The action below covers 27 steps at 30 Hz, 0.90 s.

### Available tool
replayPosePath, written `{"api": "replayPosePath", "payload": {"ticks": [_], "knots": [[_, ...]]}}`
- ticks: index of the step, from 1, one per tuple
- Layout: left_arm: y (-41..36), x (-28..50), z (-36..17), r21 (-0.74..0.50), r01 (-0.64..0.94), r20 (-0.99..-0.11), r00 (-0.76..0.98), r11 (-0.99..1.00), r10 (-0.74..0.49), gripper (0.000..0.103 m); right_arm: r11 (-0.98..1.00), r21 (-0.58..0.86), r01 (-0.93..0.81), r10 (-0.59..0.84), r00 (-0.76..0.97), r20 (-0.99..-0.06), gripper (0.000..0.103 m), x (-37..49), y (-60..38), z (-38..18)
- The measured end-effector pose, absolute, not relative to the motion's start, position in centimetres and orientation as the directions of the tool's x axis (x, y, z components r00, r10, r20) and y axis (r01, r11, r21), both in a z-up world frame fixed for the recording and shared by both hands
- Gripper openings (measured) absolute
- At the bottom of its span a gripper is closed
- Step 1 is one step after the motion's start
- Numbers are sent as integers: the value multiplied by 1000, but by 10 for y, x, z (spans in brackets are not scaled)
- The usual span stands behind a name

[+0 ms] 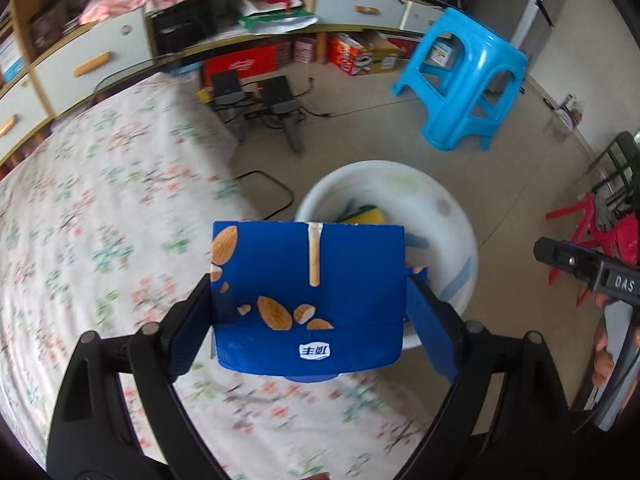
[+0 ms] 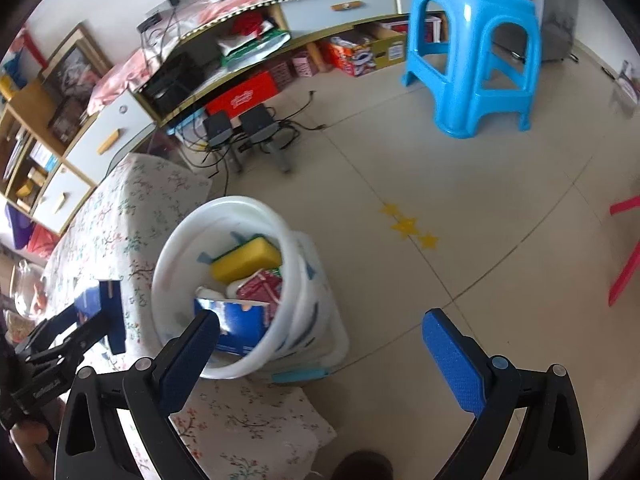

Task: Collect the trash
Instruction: 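Open the left gripper over the bucket to drop the blue almond box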

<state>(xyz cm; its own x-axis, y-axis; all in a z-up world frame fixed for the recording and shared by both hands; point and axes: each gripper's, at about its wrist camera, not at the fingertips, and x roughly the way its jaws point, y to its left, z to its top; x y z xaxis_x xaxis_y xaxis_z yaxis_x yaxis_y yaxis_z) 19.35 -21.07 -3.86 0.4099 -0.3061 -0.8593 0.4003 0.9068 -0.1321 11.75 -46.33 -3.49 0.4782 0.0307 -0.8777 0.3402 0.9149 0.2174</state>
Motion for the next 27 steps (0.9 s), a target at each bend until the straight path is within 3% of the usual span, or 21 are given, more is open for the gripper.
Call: {"api": "replayPosePath", "payload": {"ticks": [4,10,27], "knots": [[-227,198,-38,-210,462,-819,398,861,-413,97,912,221,346,28,485,-874,102,116,-470,-34],[-232,197,-40,-129,448,-835,431,884,-341,99,915,220,339,30,487,-873,102,117,-467,-34],[-188,183,-22,-126,396,-815,481,910,-322,102,921,219,321,30,504,-863,102,112,-449,-26]]}}
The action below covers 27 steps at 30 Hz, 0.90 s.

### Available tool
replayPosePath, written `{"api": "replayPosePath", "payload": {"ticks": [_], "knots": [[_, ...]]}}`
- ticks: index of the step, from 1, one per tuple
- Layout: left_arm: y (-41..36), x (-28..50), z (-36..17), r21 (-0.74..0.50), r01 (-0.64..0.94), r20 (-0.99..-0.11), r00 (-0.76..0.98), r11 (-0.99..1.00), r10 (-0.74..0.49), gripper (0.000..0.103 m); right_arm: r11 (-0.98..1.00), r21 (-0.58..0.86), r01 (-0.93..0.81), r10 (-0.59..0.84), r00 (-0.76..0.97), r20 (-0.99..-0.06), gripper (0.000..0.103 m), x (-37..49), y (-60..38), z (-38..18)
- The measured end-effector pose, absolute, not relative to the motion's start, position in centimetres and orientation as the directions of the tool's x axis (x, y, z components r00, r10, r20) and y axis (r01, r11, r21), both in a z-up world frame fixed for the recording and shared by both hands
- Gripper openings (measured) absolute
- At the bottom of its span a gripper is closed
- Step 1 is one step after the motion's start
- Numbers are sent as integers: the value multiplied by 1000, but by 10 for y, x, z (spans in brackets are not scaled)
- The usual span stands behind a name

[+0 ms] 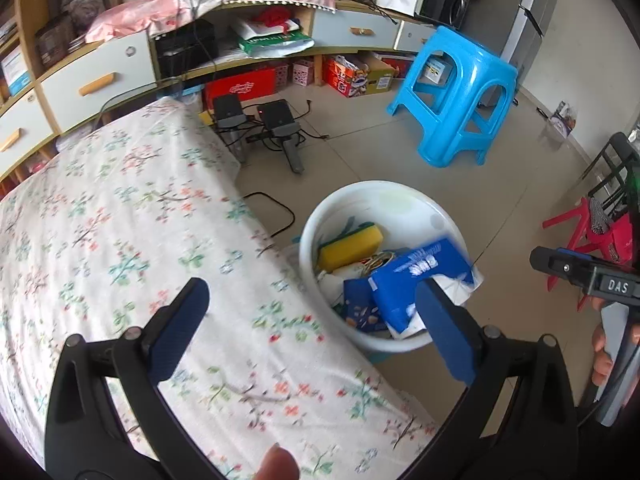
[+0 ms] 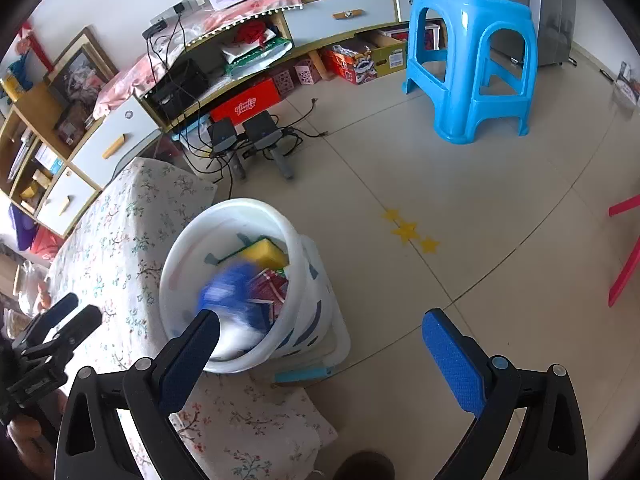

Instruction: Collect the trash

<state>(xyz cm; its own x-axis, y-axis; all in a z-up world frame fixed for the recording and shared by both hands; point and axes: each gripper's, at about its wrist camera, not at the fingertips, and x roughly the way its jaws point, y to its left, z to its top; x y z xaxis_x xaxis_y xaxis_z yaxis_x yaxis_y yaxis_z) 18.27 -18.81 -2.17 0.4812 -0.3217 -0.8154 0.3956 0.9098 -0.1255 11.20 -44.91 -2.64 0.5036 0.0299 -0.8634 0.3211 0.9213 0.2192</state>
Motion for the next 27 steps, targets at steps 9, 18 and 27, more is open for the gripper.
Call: {"api": "replayPosePath", "payload": {"ticks": [9,18,27], "knots": [[-123,143,-5,-110,292,-809,529,950,-257,102,946,211,246,53,525,-849,102,100,-397,-5],[-61,96,4,-83,173,-808,565,981,-168,102,976,188,110,93,573,-814,102,73,-326,25],[-25,45,10,-83,90,-782,612,993,-121,102,990,142,14,100,645,-758,102,26,-264,25]]}}
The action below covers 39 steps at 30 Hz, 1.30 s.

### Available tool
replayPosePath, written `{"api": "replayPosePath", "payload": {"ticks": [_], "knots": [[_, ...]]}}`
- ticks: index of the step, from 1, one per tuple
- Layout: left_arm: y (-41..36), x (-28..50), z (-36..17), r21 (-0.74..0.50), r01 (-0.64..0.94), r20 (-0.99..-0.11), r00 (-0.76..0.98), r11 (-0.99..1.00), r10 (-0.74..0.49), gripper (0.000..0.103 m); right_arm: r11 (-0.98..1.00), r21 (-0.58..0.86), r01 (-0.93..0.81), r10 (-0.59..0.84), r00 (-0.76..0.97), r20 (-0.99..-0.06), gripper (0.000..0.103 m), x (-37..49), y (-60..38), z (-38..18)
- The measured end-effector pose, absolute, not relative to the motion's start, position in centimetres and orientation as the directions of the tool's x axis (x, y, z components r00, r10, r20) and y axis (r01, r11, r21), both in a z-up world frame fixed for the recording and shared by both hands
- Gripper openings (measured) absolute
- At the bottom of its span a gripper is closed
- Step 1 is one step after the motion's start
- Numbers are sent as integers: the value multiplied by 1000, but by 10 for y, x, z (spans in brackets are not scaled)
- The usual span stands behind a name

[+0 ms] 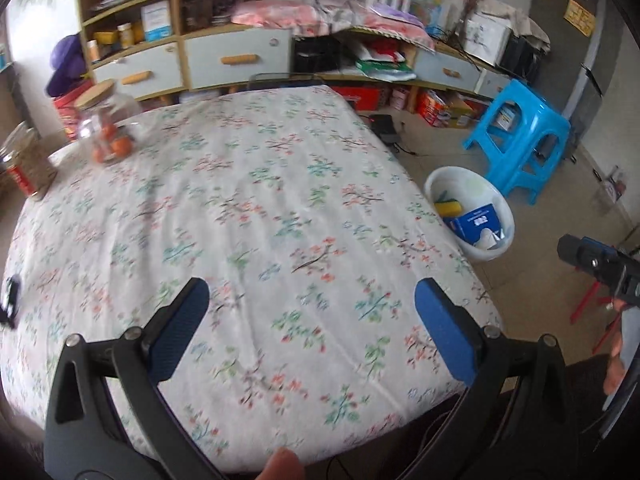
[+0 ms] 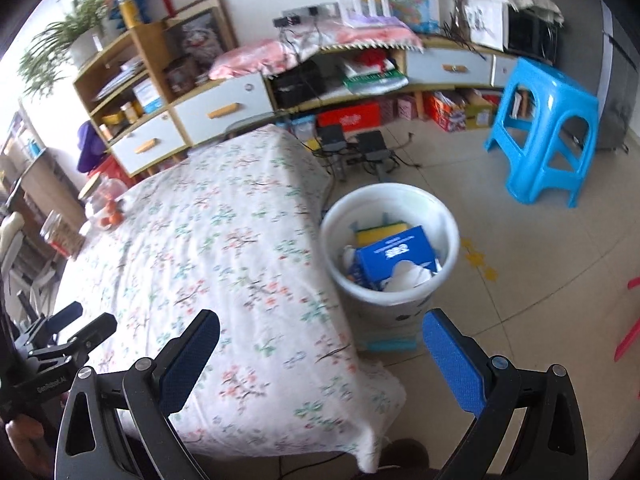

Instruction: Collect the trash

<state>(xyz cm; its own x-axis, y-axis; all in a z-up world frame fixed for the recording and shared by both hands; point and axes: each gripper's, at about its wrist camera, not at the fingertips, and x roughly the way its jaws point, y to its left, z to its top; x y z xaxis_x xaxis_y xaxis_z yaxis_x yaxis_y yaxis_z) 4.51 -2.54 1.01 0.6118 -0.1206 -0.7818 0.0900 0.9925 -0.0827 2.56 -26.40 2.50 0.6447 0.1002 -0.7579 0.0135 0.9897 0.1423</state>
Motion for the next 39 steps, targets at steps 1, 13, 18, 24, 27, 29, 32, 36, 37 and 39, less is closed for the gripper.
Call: {"api": "replayPosePath", "payload": {"ticks": [1,13,18,24,27,29,32,36,37,39], "knots": [[-21,39,11,-85,74,-777,620,994,-112,102,992,129,13,89,659,-747,102,22,-259,24],[4,13,10,-88,-46,-726,687,995,-32,102,1000,24,11,8,732,-682,102,3,-232,1],[7,11,8,-88,-61,-717,697,994,-21,102,1000,2,15,-10,741,-671,102,4,-227,-2],[4,7,9,-69,-57,-702,712,996,-8,102,1000,0,13,-10,738,-675,102,4,-226,-3],[3,6,9,-61,-52,-692,722,997,-5,102,1000,2,16,-11,738,-675,102,5,-226,-3],[3,5,10,-58,-50,-688,726,997,-3,102,1000,2,16,-11,737,-675,102,5,-226,-4],[3,5,10,-55,-50,-686,728,997,-1,102,1000,4,16,-10,739,-674,102,5,-227,-4],[3,4,11,-53,-51,-683,730,997,1,102,1000,4,18,-11,741,-672,102,5,-226,-6],[2,3,10,-53,-50,-683,730,997,1,102,1000,4,19,-11,741,-671,102,5,-226,-5],[2,3,10,-52,-47,-683,730,998,-1,102,1000,3,20,-12,742,-670,102,5,-226,-6]]}}
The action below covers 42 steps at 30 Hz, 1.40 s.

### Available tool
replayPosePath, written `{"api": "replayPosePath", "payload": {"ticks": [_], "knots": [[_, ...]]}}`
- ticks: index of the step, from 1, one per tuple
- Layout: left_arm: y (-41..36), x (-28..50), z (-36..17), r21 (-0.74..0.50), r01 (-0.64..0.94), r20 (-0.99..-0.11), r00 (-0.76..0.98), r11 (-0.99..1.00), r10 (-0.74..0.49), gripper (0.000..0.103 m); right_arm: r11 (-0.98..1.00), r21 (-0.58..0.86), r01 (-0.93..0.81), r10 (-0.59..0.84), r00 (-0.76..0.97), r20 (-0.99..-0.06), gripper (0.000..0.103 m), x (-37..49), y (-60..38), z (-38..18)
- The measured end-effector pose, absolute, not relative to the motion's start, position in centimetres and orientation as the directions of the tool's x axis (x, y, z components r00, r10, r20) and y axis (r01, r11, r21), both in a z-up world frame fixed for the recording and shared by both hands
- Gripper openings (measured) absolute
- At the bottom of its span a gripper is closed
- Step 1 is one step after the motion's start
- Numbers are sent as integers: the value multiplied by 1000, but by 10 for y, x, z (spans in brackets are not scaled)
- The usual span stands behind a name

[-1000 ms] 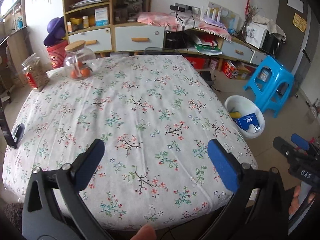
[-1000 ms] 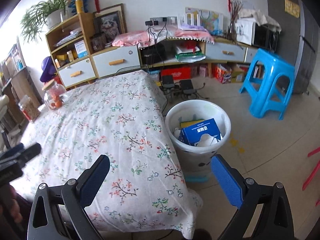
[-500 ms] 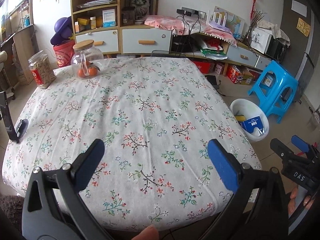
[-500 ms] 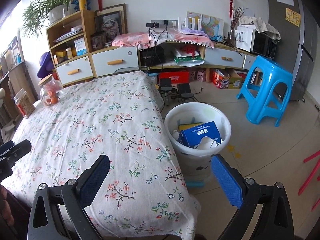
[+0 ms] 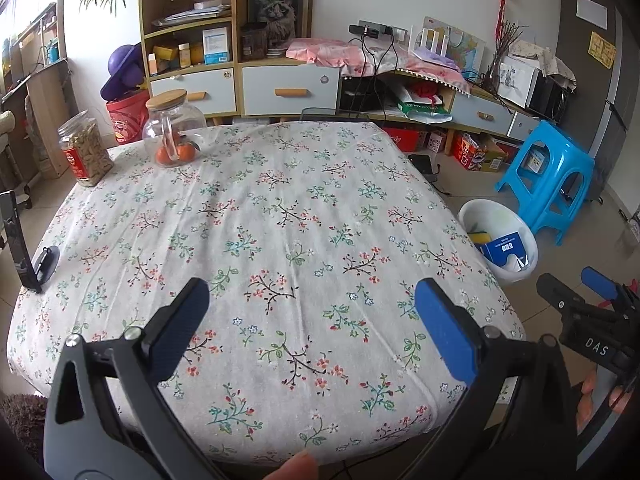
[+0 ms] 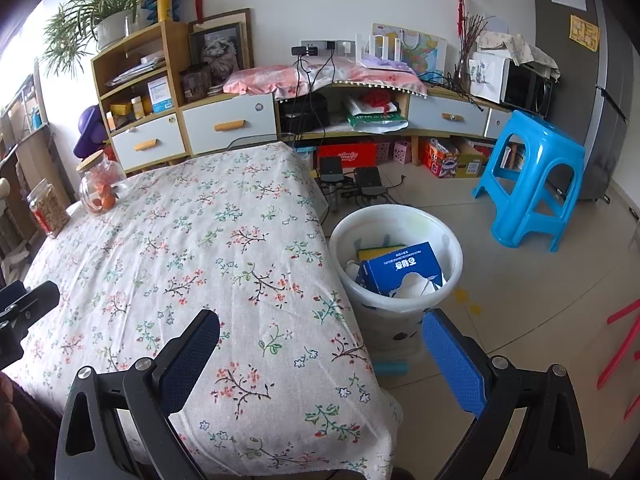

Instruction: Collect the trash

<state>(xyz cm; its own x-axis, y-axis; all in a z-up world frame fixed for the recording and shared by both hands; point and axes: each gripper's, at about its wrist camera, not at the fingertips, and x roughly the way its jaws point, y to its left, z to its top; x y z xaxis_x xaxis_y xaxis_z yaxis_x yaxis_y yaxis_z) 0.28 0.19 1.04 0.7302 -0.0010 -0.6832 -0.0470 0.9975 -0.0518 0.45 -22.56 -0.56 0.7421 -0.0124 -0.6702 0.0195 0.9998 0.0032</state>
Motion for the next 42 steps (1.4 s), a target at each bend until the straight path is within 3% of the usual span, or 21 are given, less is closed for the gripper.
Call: {"api": "replayPosePath", "payload": {"ticks": [42], "knots": [[-4,1,11,-21,-50,-675,738,999,22,102,1000,-25,8,-23,754,-656,102,3,-220,0]]}}
